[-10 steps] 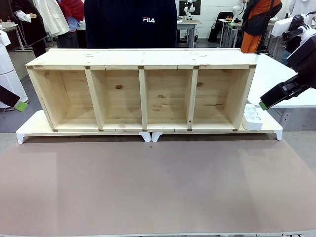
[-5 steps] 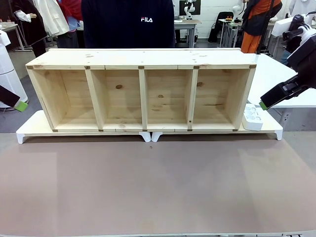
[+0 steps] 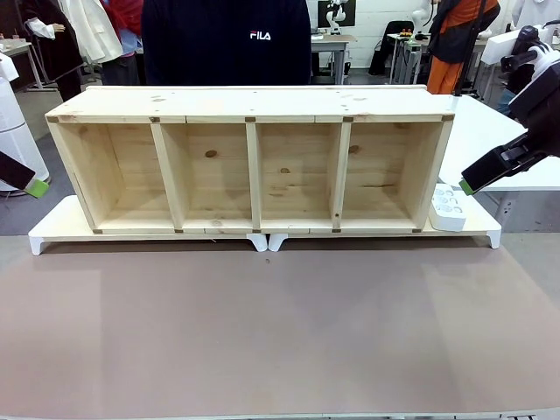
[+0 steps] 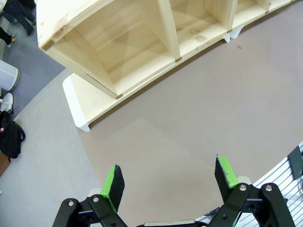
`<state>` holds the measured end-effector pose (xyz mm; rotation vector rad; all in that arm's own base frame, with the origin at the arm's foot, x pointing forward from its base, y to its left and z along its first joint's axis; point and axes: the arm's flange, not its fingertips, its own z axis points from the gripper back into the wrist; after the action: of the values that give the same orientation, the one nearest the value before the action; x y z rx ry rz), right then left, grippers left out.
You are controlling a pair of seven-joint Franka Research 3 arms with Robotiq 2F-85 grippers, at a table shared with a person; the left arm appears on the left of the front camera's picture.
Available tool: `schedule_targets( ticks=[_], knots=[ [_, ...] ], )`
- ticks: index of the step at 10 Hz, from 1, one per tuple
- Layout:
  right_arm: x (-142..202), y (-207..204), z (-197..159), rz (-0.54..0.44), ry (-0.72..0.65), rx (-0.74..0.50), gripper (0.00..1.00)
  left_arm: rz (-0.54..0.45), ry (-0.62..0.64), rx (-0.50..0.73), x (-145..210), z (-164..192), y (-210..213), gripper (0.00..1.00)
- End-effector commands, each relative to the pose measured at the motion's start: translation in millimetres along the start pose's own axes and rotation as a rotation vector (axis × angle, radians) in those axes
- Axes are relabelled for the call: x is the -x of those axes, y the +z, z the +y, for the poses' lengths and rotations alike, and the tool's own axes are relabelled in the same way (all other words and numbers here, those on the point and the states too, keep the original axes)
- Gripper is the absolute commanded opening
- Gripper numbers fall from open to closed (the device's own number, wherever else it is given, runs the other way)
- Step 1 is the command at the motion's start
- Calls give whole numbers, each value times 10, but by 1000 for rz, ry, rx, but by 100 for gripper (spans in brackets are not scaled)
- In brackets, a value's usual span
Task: Perform cable management.
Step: When the cord part of the Power Cable appears at the lower middle area of the table and stops, grasp the cord part of the Power Cable.
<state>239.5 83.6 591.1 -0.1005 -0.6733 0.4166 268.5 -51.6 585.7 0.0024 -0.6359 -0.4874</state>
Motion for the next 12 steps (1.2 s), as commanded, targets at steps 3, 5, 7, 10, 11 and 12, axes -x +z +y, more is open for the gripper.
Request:
schedule_targets(
  ticks=[3,5,7,10,11,12],
  knots=[
    [-5,-9,-3,0,-1,0,100,-5,-3,2,-7,-9,4,100],
    [-5,-9,-3,0,-1,0,100,-5,-3,2,-7,-9,4,100],
    [-5,-9,-3,0,-1,0,100,-5,-3,2,-7,-9,4,100],
    [-5,-9,-3,0,-1,0,100,-5,-3,2,-7,-9,4,100],
    [-5,-9,-3,0,-1,0,100,-5,-3,2,-7,-9,4,100],
    [-5,-9,-3,0,-1,0,100,-5,-3,2,-7,-9,4,100]
  ],
)
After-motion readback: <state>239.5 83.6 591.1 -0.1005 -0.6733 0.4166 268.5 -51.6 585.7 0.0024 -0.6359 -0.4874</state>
